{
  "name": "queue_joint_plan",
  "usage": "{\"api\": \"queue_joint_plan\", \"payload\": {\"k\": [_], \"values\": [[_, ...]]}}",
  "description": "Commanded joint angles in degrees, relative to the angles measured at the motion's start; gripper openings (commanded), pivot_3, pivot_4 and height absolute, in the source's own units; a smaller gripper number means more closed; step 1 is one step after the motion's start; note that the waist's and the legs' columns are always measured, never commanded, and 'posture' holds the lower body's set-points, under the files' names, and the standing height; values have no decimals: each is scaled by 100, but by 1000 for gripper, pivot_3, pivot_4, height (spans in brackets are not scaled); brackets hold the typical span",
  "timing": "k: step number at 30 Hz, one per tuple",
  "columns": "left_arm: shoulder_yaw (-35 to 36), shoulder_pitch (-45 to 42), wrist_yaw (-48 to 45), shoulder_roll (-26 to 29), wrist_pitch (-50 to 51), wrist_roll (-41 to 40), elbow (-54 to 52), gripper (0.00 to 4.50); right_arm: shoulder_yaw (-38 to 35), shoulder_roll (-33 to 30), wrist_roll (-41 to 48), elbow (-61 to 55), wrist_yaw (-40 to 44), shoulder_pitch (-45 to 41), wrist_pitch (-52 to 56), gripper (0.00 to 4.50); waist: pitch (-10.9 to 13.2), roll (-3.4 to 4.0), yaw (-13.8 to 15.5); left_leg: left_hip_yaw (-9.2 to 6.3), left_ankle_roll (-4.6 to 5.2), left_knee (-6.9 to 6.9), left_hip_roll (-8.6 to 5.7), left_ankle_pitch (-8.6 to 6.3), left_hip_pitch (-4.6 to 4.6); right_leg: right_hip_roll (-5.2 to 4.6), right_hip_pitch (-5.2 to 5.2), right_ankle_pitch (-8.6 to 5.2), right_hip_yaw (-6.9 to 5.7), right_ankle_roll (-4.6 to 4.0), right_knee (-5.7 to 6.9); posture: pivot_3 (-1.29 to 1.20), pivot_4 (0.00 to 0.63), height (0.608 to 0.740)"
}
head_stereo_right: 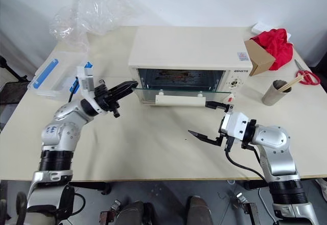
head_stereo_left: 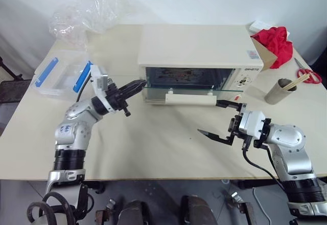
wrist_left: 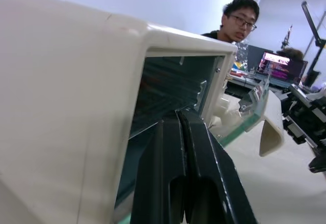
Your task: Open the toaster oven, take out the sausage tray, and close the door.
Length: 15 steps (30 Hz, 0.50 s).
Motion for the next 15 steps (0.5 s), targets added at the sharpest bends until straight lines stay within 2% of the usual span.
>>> {"api": "queue_joint_plan", "payload": {"k": [1, 5, 10, 13, 15], "values": [[-117, -51, -326, 45, -39, 57, -26, 14, -139, -98, 0, -286, -124, 200, -70, 4500, 0, 0, -2, 0, 0, 0, 0, 0, 0, 0, 0, 0, 0, 0, 0, 0, 150, 740], [-300, 93, -615, 86, -52, 178, -29, 14, -634, -199, 20, -213, -527, 801, 54, 4500, 2, -3, 55, -1, 0, 1, -2, 0, 0, 1, 5, 1, -2, 2, 0, 0, 150, 740], [-505, 375, -911, 207, -44, 306, -137, 14, -2011, -591, -109, 506, -798, 2245, -382, 4500, 2, -4, 214, -3, 2, 4, -7, 0, -3, 0, 18, 4, -2, 7, -24, 0, 150, 740], [-778, 578, -1148, 357, -264, 615, -146, 14, -2433, -781, -96, 558, -966, 2501, -425, 4500, 2, -4, 165, -3, 3, 1, -6, -1, 2, 1, 20, 4, 1, 8, -48, 0, 150, 740], [-892, 702, -1196, 397, -435, 838, -27, 14, -2609, -930, -204, 485, -1174, 2377, -430, 4500, 2, -4, 113, -3, 4, 5, -5, 2, 9, 0, 22, 4, 7, 8, -44, 0, 150, 740]]}}
